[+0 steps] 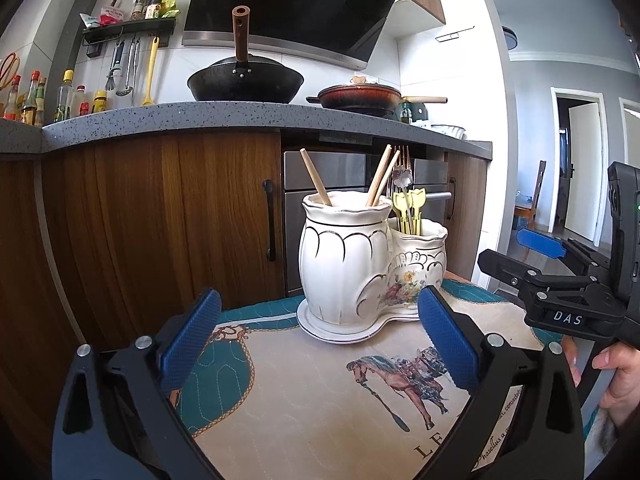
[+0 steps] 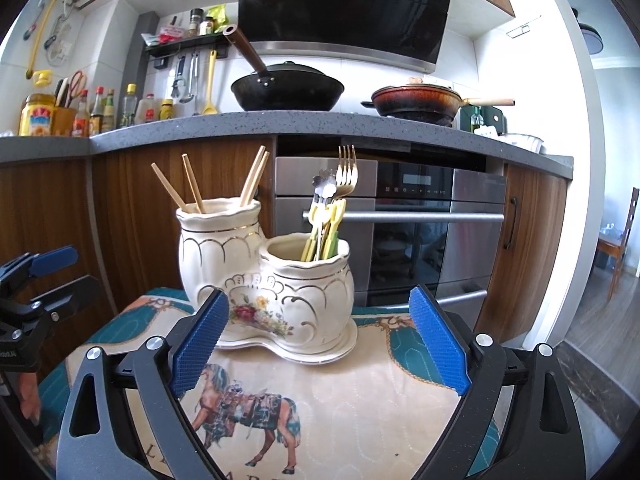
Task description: Organize utensils
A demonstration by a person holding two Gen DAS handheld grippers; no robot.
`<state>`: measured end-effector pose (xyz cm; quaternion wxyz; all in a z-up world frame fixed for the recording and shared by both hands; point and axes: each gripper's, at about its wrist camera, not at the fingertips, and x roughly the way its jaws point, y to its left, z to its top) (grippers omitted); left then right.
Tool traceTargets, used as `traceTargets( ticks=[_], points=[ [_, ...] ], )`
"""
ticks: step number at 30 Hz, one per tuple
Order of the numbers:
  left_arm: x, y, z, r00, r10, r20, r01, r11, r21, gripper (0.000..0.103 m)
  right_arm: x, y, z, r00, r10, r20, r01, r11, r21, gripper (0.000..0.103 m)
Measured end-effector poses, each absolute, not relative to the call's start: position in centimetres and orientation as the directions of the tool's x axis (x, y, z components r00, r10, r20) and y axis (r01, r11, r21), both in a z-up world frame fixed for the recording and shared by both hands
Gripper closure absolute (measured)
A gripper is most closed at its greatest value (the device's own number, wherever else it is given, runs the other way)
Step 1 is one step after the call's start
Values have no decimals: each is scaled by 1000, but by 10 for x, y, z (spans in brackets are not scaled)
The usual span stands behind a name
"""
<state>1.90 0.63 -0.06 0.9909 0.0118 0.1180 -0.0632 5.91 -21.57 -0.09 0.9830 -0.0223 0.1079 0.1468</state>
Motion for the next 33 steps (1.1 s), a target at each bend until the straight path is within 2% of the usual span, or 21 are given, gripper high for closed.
traceTargets(
  ticks=[33],
  points=[
    [21, 3, -2, 964, -100, -246, 109, 994, 23, 6, 59, -216, -1, 936, 276, -217, -285, 958, -11, 10]
  ],
)
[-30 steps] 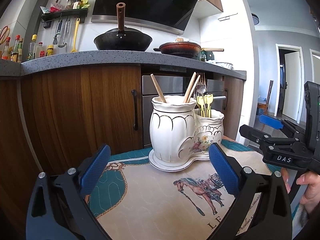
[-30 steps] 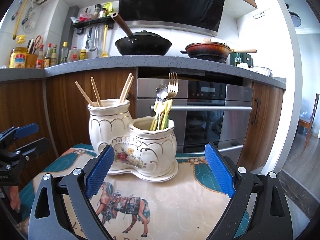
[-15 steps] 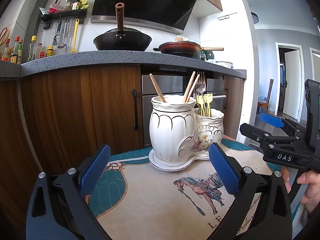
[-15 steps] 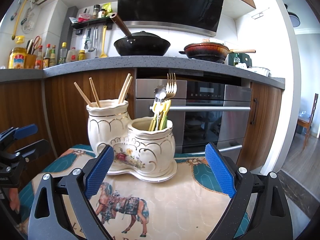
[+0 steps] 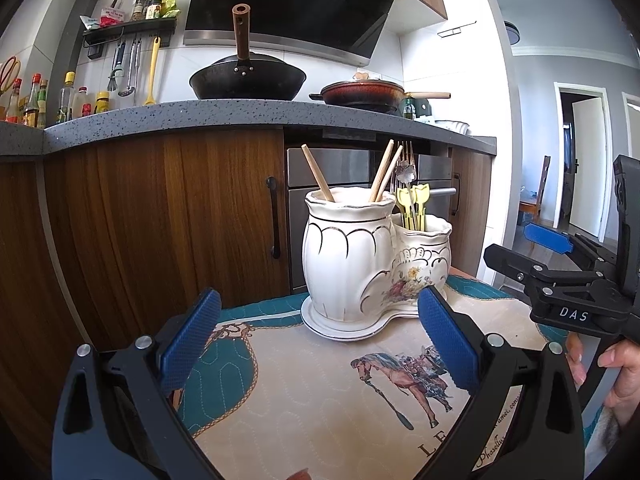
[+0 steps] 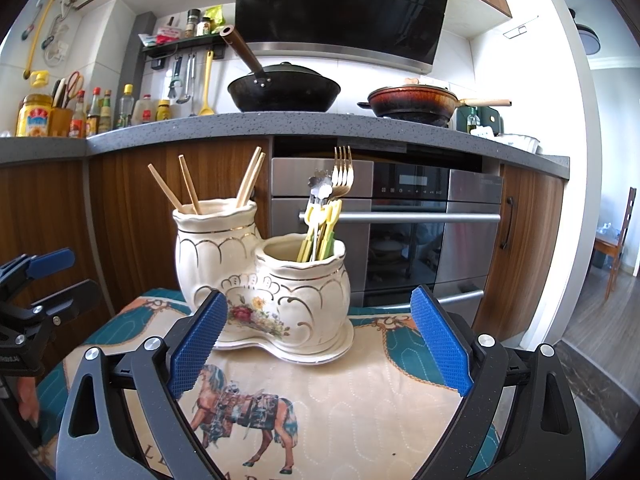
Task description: Organize utensils
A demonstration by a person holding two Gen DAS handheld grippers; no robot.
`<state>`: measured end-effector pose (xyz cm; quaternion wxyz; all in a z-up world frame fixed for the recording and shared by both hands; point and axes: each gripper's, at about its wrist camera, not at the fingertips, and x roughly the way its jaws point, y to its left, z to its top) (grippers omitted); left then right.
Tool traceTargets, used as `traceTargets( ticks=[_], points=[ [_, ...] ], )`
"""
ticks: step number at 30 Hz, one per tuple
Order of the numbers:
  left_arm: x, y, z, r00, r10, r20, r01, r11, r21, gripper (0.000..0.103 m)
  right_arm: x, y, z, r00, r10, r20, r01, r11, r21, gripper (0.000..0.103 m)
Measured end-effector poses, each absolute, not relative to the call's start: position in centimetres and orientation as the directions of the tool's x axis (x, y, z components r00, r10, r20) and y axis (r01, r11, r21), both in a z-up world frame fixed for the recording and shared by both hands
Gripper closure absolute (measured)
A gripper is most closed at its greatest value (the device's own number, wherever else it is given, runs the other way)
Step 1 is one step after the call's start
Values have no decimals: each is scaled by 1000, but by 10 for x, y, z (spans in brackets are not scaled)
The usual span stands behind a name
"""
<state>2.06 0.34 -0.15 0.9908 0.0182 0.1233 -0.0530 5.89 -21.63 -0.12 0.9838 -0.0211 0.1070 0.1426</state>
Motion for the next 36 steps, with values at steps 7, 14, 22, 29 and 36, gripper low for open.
traceTargets(
  ticks=[7, 14, 22, 29, 36],
  points=[
    [20, 3, -2, 964, -99, -245, 109, 994, 27, 6, 59, -216, -1, 936, 276, -217, -285, 958, -12, 10],
    [20, 3, -2, 963, -97, -250, 107, 994, 26, 6, 59, -216, -1, 936, 277, -218, -286, 958, -11, 10],
    [21, 4, -3, 964, -94, -250, 103, 994, 24, 6, 59, -217, 0, 939, 267, -216, -276, 961, -13, 10],
    [23, 4, -4, 960, -100, -260, 110, 994, 22, 6, 59, -217, 0, 939, 266, -216, -276, 961, -14, 10],
    [25, 4, -4, 960, -94, -264, 104, 994, 23, 6, 60, -217, 0, 939, 266, -216, -276, 961, -14, 10]
  ],
)
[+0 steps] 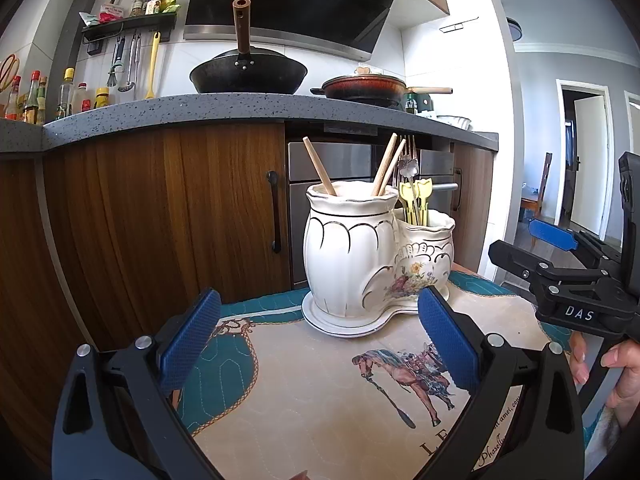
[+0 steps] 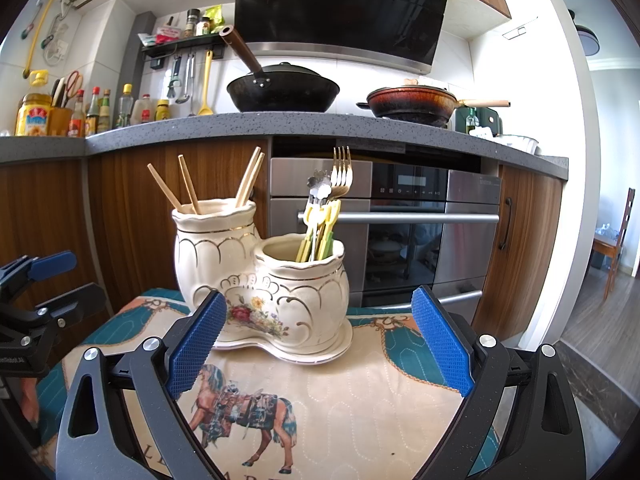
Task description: Organize utensils
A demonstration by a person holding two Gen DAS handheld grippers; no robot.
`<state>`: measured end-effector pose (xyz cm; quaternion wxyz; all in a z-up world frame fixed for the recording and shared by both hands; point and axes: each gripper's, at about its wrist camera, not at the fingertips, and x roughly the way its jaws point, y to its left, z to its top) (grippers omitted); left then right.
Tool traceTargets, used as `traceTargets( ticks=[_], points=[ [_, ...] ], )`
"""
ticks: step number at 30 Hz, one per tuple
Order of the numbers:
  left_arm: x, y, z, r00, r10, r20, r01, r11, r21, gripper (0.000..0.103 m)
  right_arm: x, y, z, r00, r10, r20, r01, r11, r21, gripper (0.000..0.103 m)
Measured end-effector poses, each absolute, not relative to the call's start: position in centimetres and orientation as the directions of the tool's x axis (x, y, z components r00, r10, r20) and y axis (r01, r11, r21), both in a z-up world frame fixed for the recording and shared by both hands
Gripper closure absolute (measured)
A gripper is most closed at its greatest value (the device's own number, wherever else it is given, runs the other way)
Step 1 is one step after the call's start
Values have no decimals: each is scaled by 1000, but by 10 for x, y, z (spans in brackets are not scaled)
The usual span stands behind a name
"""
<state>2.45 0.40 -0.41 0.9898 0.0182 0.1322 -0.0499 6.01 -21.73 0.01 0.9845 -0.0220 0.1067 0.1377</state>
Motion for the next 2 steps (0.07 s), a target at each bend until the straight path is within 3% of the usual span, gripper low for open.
traceTargets(
  ticks=[2],
  points=[
    [25, 4, -4, 960, -93, -264, 103, 994, 23, 6, 60, -217, 0, 939, 266, -216, -276, 961, -14, 10]
  ],
)
